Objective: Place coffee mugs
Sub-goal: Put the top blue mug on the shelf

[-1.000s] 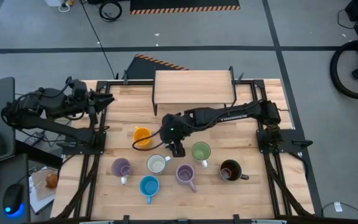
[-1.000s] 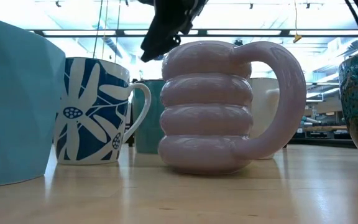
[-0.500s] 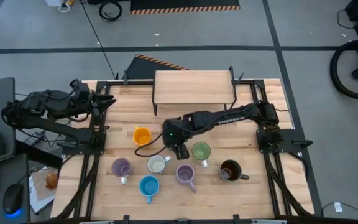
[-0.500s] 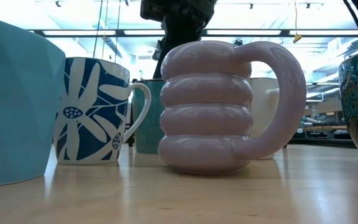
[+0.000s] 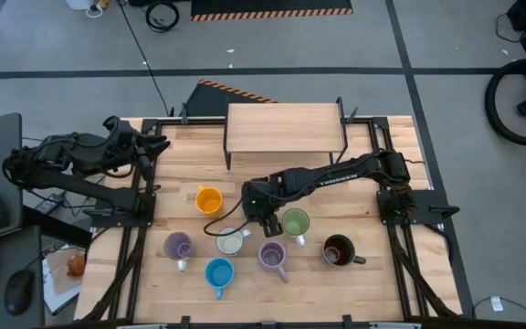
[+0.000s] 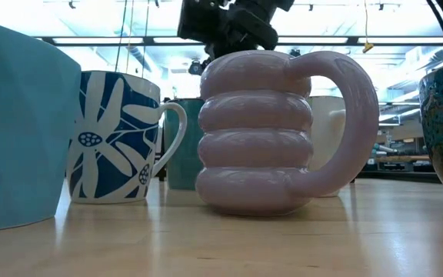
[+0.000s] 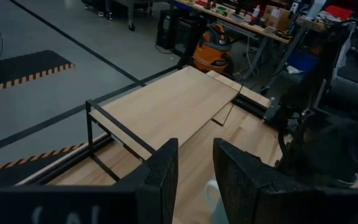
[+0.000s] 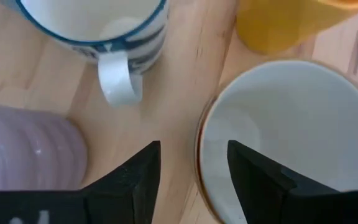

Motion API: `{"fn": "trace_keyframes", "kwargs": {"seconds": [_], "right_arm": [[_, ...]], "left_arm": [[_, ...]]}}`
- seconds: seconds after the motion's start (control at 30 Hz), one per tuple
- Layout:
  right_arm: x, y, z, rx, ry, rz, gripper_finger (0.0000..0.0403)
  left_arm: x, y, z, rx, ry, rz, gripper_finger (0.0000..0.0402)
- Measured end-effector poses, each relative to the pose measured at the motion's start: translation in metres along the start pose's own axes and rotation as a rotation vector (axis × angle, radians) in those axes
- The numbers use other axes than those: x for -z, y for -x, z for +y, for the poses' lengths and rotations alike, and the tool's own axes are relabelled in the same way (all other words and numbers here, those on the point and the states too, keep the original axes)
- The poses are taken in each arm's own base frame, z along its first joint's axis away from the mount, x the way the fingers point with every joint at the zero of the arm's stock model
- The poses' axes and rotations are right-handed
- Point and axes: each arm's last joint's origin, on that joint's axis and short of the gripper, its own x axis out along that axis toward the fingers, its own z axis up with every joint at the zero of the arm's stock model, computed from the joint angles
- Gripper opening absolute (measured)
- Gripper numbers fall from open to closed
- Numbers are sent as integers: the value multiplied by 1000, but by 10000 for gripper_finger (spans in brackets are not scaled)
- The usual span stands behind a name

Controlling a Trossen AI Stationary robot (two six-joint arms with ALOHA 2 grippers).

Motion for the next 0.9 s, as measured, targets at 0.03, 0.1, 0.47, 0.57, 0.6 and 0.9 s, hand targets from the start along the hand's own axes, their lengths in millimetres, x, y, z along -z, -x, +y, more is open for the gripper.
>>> {"fn": "trace_keyframes", "kwargs": {"seconds": [0.03,0.1,0.47,0.57,0.6,0.9], "right_arm": [[1,-1,0,-2,2,-1,185],[3,-4,0,-3,4,5,178],[5,-10,0,4,13,-28,140],[5,-10,0,4,12,-26,127],[5,-10,0,4,12,-27,121],[5,-10,-1,3,11,-25,70]], "left_arm": [[0,0,0,0,1,-1,108],[0,0,0,0,2,-1,108],[0,0,0,0,4,-2,107],[0,0,0,0,4,-2,107],[0,0,0,1,4,-2,107],[0,0,0,0,1,-2,107]]}}
